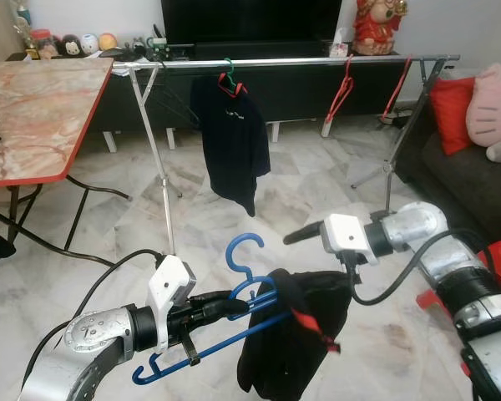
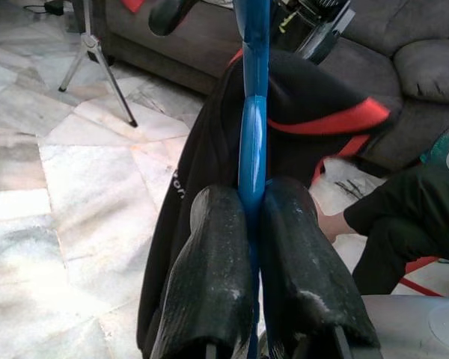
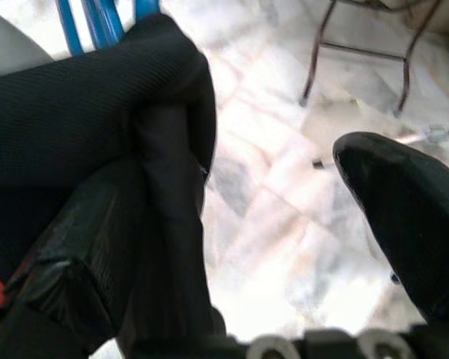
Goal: Hang hanger
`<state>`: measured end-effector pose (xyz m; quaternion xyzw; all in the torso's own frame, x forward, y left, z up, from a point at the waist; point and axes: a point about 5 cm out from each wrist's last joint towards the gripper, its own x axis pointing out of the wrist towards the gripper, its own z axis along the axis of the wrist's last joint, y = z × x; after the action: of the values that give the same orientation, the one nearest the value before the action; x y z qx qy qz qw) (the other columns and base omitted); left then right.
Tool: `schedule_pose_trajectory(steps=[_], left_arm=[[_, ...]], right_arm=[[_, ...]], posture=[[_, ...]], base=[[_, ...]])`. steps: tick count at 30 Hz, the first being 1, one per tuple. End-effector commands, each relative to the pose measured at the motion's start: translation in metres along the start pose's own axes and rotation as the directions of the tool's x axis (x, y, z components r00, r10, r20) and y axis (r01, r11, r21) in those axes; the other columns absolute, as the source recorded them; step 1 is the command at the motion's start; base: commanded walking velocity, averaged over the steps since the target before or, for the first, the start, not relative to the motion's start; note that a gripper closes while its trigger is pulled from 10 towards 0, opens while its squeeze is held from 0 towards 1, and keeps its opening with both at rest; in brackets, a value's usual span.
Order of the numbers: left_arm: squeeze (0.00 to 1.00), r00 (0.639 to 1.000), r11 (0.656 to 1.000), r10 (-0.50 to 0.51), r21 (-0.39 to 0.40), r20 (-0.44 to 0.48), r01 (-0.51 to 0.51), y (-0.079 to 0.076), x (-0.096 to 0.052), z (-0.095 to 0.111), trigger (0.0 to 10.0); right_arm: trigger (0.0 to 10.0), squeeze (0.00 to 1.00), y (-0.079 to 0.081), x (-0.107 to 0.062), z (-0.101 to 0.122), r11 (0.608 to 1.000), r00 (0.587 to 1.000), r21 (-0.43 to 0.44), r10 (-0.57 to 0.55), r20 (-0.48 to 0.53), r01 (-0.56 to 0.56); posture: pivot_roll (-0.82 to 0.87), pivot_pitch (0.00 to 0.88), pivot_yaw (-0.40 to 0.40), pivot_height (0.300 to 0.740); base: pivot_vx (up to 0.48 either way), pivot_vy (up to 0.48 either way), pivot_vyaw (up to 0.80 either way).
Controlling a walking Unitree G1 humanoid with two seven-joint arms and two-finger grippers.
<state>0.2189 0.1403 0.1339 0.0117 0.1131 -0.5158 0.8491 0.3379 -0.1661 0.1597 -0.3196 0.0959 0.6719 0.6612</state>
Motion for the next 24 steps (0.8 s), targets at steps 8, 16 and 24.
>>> schedule_pose_trajectory(steps=[8, 16, 24], left_arm=[[0.00, 0.997, 0.998, -0.061, 0.035, 0.042, 0.059, -0.009, 0.004, 0.012, 10.0], [0.00, 0.997, 0.997, -0.061, 0.040, 0.041, 0.060, -0.008, 0.005, 0.013, 10.0], [0.00, 0.995, 0.995, -0.083, 0.061, 0.047, 0.080, -0.009, 0.009, 0.018, 10.0]], right_arm=[[10.0, 0.00, 0.010, 0.000, -0.002, 0.988, 0.988, 0.012, 0.156, 0.015, -0.156], [10.0, 0.00, 0.015, 0.010, -0.007, 0.978, 0.979, 0.044, 0.205, 0.016, -0.206], [10.0, 0.00, 0.026, 0.027, -0.012, 0.956, 0.960, 0.096, 0.276, 0.041, -0.279]], posture=[[-0.10, 0.000, -0.069, 0.740], [-0.09, 0.000, -0.075, 0.740], [-0.08, 0.000, -0.079, 0.740]], base=[[0.000, 0.000, 0.00], [0.000, 0.000, 0.00], [0.000, 0.000, 0.00]])
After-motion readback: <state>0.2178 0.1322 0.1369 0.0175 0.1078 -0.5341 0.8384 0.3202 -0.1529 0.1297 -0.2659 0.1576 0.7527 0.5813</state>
